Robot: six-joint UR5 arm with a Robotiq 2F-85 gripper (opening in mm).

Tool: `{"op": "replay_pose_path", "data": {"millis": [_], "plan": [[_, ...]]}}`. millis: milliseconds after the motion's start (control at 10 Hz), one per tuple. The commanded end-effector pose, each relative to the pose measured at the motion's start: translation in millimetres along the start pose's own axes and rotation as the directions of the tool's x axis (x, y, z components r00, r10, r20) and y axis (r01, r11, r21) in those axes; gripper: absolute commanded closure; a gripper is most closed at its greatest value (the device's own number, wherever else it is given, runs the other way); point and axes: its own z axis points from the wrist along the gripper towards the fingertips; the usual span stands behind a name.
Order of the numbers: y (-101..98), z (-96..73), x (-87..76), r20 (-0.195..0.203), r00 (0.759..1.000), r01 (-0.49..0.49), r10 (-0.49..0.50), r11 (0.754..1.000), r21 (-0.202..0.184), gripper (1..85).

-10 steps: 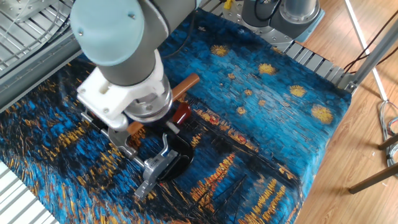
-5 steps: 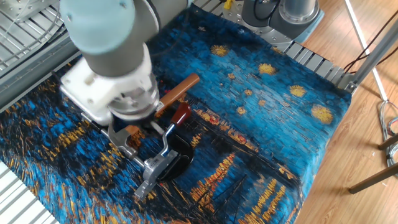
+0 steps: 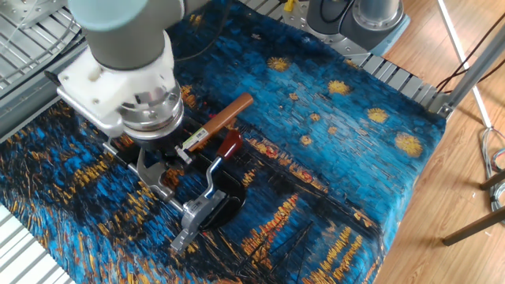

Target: Push down the lever

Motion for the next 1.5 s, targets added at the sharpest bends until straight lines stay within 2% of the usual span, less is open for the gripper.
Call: {"op": "replay_pose_path", "data": {"millis": [0,100,200,300,400,500,600,700,800,1000,1100,1200,1300,1400], "plan": [[-1.9,-2.6,-10.2,0.040,0.997,-0.071,0.072,0.997,-0.016,84.0],[-10.1,-4.2,-9.7,0.031,0.998,-0.054,0.054,0.999,0.002,84.0],[-31.3,-17.3,-18.1,0.012,1.000,-0.018,0.018,1.000,-0.001,84.0],[-44.5,-28.8,-26.2,0.006,1.000,-0.011,0.011,0.999,-0.040,84.0],[-64.3,-37.6,-31.4,0.010,1.000,0.004,-0.004,0.999,-0.049,84.0],[-75.2,-43.1,-31.6,0.017,1.000,0.009,-0.008,0.998,-0.057,84.0],[-78.1,-45.2,-30.2,0.027,1.000,0.003,-0.002,0.999,-0.042,84.0],[-81.0,-45.3,-35.9,0.056,0.998,-0.005,0.006,1.000,-0.008,84.0],[-75.4,-44.7,-39.7,0.065,0.996,-0.056,0.057,0.998,-0.018,84.0],[-66.9,-38.4,-38.1,0.039,0.997,-0.061,0.062,0.998,-0.033,84.0],[-57.8,-38.0,-32.7,0.022,0.997,-0.073,0.074,0.997,-0.025,84.0],[-57.6,-39.3,-28.0,0.008,0.997,-0.078,0.078,0.997,0.001,84.0],[-58.5,-39.0,-28.4,0.010,0.998,-0.070,0.070,0.998,0.002,84.0],[-49.9,-37.9,-32.4,0.017,0.997,-0.071,0.071,0.997,-0.029,84.0]]}}
